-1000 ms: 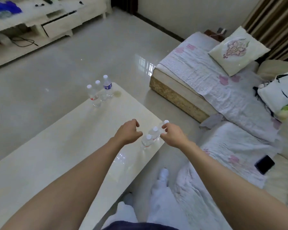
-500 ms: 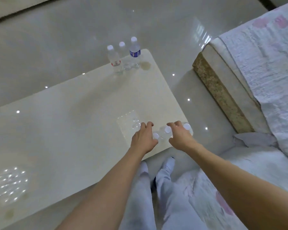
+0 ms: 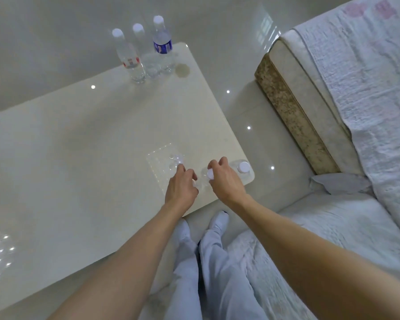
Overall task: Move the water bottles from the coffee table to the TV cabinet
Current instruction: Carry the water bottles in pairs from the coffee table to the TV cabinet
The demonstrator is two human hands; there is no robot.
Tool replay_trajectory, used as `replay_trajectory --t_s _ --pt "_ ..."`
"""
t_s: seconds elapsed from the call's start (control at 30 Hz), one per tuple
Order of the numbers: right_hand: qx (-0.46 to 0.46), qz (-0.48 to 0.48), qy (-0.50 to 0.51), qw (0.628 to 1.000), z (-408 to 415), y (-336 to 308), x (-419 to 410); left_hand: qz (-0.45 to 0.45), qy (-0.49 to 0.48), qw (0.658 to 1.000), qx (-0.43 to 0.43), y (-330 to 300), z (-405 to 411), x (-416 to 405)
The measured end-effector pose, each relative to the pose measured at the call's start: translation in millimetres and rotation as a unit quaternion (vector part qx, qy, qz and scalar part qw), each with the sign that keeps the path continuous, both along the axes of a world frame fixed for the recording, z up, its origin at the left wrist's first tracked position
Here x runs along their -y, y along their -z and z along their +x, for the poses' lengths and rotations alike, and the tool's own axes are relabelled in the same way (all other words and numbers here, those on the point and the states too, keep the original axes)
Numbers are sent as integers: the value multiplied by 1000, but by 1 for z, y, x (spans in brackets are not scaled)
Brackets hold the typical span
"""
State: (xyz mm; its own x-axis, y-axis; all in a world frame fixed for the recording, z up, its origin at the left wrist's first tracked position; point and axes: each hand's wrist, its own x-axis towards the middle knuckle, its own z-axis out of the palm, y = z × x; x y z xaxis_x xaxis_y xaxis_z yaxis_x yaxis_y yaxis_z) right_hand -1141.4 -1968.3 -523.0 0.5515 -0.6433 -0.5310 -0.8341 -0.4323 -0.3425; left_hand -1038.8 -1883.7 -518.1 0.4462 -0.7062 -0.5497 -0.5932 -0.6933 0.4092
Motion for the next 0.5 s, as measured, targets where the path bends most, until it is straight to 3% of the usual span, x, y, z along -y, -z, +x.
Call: replay_trajectory --t_s 0.2,0.37,0.5 --pt "65 9 64 996 -10 -39 0 -45 -15 999 7 -51 16 -2" --pt "134 7 132 982 -11 -120 23 -67 8 998 6 -129 35 4" --pt "202 -54 159 965 -10 -193 49 -102 26 994 24 -195 54 21"
